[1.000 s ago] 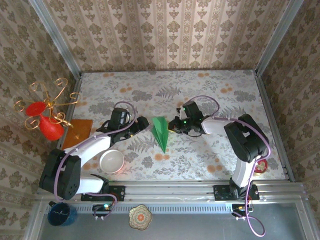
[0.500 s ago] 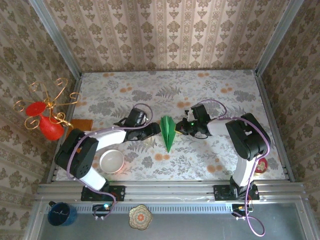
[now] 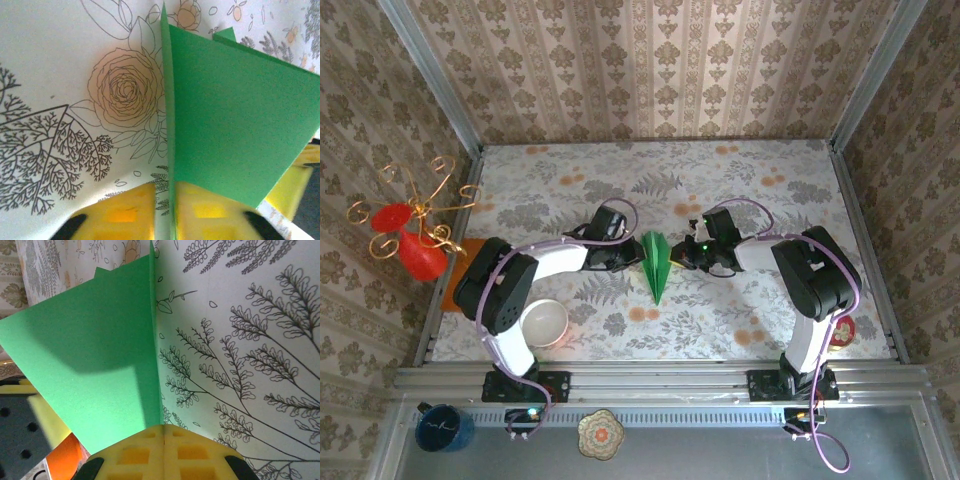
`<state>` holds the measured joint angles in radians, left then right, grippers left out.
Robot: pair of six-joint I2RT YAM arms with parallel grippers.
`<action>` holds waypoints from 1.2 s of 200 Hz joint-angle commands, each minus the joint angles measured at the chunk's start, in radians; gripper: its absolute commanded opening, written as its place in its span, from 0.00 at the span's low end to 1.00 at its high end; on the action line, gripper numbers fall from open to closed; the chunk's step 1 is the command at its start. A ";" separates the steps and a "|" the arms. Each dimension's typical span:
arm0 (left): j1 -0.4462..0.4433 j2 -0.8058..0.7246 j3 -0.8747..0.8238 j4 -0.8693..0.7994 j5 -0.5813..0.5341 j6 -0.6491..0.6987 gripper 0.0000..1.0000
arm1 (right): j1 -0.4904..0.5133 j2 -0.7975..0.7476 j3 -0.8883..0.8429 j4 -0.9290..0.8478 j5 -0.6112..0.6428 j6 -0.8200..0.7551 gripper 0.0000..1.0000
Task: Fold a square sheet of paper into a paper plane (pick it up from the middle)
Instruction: Turn over a paper plane at the top-center of the table.
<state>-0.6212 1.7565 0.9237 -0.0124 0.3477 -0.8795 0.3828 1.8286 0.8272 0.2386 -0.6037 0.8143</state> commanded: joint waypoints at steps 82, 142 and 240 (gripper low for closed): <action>0.054 -0.056 -0.025 0.012 0.004 0.034 0.03 | -0.068 -0.051 -0.037 -0.003 0.022 -0.017 0.04; 0.049 -0.009 -0.031 0.049 0.023 0.014 0.03 | -0.066 -0.011 -0.031 -0.018 0.021 -0.016 0.07; 0.040 0.034 -0.016 0.050 0.069 0.020 0.04 | -0.064 -0.136 0.025 -0.235 0.072 -0.125 0.27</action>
<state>-0.5743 1.7874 0.9009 0.0319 0.3874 -0.8631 0.3183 1.7832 0.8104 0.1215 -0.5705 0.7631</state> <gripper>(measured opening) 0.059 0.232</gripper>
